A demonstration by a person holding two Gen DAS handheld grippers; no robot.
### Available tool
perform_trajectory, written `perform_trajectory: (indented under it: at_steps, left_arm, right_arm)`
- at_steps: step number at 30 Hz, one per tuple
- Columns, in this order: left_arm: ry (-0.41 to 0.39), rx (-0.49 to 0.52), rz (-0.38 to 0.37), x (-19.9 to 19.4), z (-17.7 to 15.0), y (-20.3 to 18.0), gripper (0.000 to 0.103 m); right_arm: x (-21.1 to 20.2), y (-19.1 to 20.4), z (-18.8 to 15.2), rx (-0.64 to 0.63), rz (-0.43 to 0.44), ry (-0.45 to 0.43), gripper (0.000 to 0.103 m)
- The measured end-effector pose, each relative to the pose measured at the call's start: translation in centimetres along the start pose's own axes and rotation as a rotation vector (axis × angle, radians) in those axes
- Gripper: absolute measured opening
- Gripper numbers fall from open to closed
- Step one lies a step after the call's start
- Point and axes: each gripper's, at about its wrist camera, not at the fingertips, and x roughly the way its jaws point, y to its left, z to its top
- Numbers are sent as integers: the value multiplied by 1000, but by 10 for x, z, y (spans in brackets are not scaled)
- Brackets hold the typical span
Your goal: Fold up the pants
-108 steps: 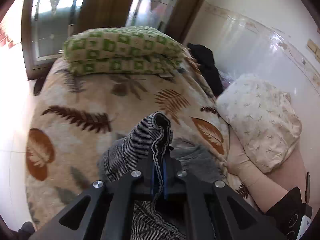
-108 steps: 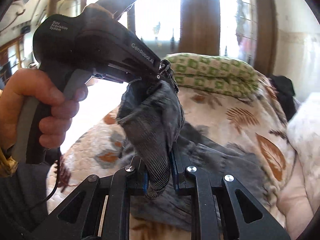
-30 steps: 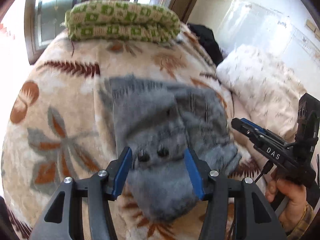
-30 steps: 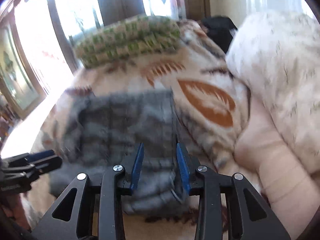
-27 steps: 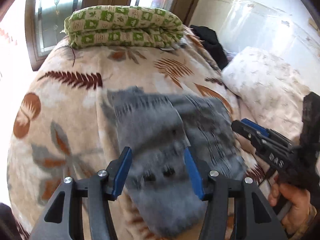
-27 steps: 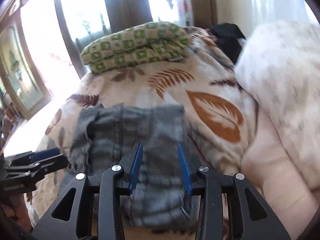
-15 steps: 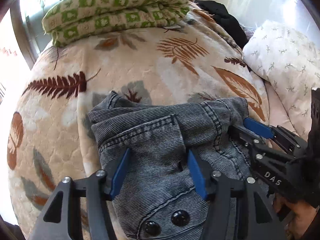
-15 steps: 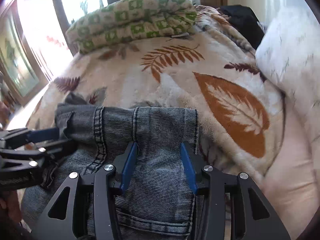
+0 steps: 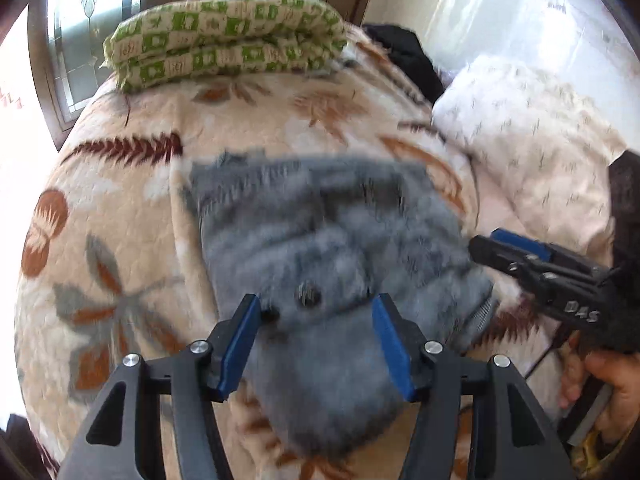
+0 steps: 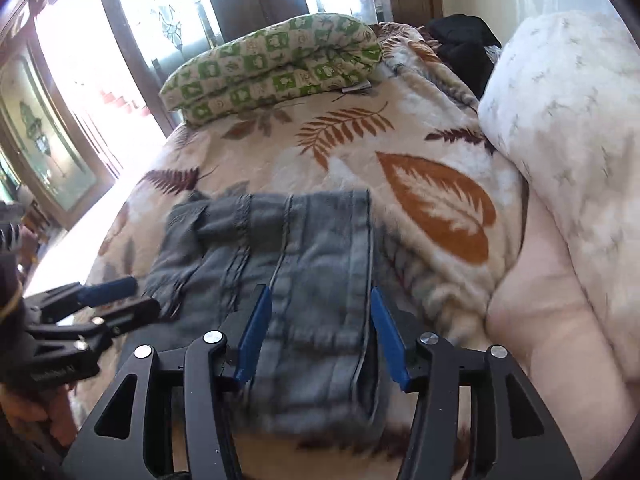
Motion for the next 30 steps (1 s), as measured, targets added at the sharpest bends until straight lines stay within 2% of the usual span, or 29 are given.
perform_trajectory:
  at_steps: [2,5,6,8,9,10,12,16,17,19,21,30]
  left_arm:
    - [15,-13,7,6,-11,3,61]
    - [17,-45,-5,13,-18,9,64]
    - [17,-32,8,15,-20,7,64]
    - [4,-10,31,14,-21,3,64]
    - [-1,-14,29,12,-21,3,64]
    - [-3,-23,18,9,-20,4,64]
    - [-7,-55,-7,3,-18,11,65]
    - [-72,-131,5,-16,-17,30,95]
    - [-89,-149,5,-20,-16,36,98]
    - [-97,-189,-1,-22,-14,48,98]
    - [-67,-214,3,-15,-10,57,98]
    - [-20,-218,17,3,-11,59,98]
  right_arm:
    - [5,3,-14,-4,-18,28,53]
    - [39,1,-36,-32,-86,128,53]
    - [43,-1,-40,-44,-98,112,56]
    - [47,-8,-41,-26,-121,114,78]
    - [47,-21,-40,69,-71,138,78]
    - [44,-27,-39,107,-49,138,78]
    - [35,-31,-38,121,-31,113,77]
    - [19,-27,-33,116,-4,49,78]
    - [15,-27,-30,124,12,29,79]
    - [8,-25,-24,132,47,-11,83]
    - [7,-25,-22,136,63,-21,88]
    - [24,-43,-25,232,123,55,88]
